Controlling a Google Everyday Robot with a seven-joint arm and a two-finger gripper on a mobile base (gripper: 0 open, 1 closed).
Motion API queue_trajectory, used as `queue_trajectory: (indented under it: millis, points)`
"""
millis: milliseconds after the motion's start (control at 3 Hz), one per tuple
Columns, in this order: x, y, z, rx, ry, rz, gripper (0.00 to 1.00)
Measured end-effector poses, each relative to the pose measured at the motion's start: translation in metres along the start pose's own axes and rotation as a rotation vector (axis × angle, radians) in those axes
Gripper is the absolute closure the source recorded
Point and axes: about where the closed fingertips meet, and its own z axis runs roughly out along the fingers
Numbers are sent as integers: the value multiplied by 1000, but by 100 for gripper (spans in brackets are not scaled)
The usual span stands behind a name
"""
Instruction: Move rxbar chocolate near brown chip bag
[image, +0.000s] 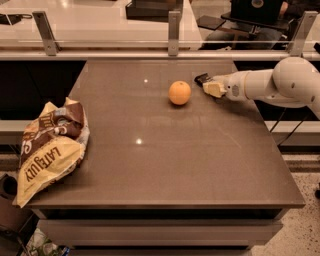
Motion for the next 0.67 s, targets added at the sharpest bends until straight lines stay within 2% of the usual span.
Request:
queue_trajectory:
  millis: [667]
  points:
    - [0,0,0,0,0,0,100]
